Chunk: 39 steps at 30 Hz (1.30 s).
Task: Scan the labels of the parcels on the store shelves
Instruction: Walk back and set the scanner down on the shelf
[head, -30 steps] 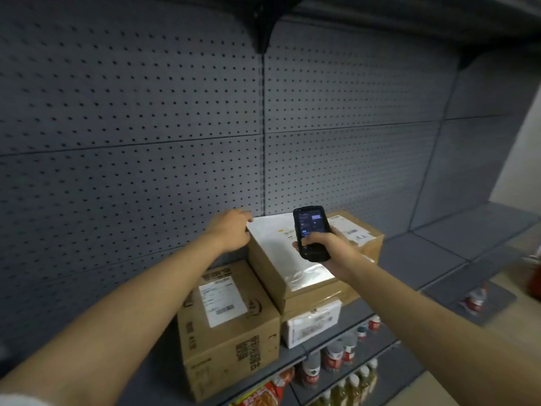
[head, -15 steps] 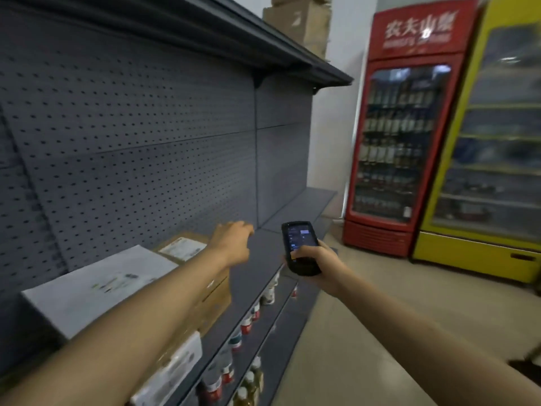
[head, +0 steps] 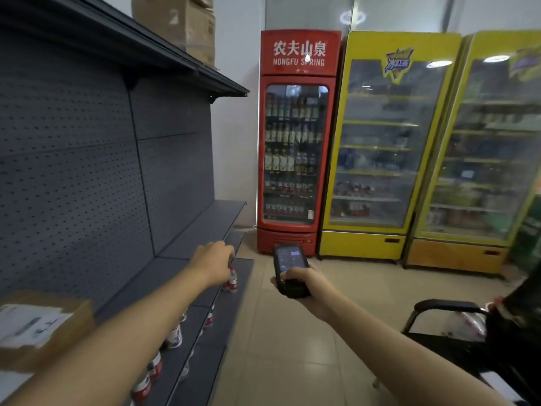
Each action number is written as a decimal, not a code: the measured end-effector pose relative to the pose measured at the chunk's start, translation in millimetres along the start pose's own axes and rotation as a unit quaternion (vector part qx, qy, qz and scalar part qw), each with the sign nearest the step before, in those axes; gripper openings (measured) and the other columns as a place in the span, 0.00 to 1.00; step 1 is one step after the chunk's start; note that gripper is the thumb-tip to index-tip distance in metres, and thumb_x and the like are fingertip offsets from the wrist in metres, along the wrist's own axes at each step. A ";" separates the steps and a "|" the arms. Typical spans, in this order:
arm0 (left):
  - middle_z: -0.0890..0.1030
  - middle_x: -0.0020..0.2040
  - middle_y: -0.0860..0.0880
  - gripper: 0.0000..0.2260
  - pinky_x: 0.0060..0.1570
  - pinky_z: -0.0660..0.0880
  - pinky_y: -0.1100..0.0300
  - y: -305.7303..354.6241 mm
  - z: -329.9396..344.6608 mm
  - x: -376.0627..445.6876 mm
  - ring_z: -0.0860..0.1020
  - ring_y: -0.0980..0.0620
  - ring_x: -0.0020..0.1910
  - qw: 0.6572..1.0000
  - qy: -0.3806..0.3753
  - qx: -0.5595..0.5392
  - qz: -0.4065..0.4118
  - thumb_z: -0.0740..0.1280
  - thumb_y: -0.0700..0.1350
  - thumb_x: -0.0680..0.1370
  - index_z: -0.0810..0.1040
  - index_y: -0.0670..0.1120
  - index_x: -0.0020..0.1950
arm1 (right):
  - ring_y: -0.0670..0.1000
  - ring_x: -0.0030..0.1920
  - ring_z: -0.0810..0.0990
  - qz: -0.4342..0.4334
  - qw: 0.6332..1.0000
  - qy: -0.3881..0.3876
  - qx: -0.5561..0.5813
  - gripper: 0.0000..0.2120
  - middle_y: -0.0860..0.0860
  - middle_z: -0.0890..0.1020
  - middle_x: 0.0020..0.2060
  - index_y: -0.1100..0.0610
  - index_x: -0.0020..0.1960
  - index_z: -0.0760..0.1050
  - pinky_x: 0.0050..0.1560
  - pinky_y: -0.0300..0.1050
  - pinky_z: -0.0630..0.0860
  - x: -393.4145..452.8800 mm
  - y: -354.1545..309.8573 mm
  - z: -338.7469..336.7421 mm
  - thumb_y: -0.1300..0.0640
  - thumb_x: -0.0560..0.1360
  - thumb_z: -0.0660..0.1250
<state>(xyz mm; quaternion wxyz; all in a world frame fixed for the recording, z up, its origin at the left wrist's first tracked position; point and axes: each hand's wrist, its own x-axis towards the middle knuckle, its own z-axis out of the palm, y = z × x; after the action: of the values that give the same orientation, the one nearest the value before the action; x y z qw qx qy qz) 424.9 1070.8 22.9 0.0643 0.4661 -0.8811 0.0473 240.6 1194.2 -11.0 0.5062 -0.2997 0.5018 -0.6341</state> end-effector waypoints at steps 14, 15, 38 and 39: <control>0.75 0.62 0.49 0.17 0.58 0.72 0.56 -56.7 26.4 150.1 0.75 0.48 0.61 0.998 -0.023 0.012 0.055 0.65 0.44 0.76 0.74 0.50 0.65 | 0.65 0.48 0.84 -0.013 0.998 0.035 0.057 0.25 0.64 0.80 0.52 0.63 0.62 0.72 0.51 0.54 0.81 127.6 -6.6 14.6 0.74 0.67 0.67; 0.75 0.62 0.49 0.17 0.58 0.72 0.56 -63.0 26.5 161.9 0.76 0.49 0.61 0.998 -0.022 0.012 0.058 0.65 0.44 0.76 0.74 0.50 0.65 | 0.65 0.48 0.84 -0.014 0.997 0.038 0.059 0.27 0.65 0.80 0.53 0.63 0.62 0.72 0.49 0.54 0.82 138.8 -7.8 18.5 0.74 0.65 0.67; 0.75 0.63 0.51 0.16 0.57 0.71 0.60 -108.4 84.4 401.8 0.76 0.50 0.62 0.997 -0.034 0.008 0.065 0.62 0.43 0.78 0.75 0.51 0.65 | 0.64 0.45 0.84 0.007 0.999 0.039 0.015 0.25 0.65 0.81 0.51 0.60 0.60 0.73 0.48 0.54 0.80 375.4 -49.3 3.2 0.74 0.65 0.67; 0.75 0.62 0.51 0.15 0.56 0.71 0.60 -107.5 83.1 414.0 0.76 0.50 0.62 0.998 -0.031 0.009 0.062 0.62 0.43 0.78 0.75 0.51 0.64 | 0.64 0.45 0.84 0.006 0.999 0.034 0.009 0.24 0.65 0.81 0.51 0.61 0.60 0.73 0.49 0.54 0.80 388.2 -54.3 -1.1 0.74 0.66 0.67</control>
<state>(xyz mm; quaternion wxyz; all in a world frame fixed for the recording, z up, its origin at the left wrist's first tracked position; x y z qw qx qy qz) 277.5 661.1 8.5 0.0294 0.4121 -0.9096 0.0443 101.6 827.7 -10.0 0.4955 -0.2703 0.5146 -0.6454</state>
